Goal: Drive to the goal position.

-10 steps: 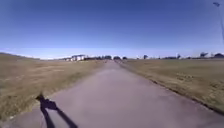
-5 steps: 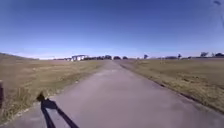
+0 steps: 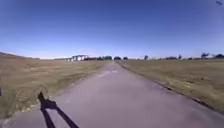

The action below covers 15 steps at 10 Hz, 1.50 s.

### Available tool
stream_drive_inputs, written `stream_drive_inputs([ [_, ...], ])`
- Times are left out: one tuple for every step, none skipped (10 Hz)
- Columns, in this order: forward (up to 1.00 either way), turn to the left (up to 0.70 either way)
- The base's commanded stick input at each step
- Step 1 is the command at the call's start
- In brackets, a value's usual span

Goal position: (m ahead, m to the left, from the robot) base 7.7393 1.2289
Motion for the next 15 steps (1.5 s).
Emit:
stream_drive_inputs([
  [0.7,0.0],
  [0.7,0.0],
  [0.7,0.0],
  [0.7,-0.09],
  [0.7,-0.33],
  [0.7,-0.35],
  [0.7,-0.35],
  [0.7,-0.35],
  [0.7,-0.31],
  [0.7,-0.19],
  [0.7,0.0],
  [0.7,0.0],
  [0.7,0.0],
  [0.7,0.0],
  [0.7,0.0],
])
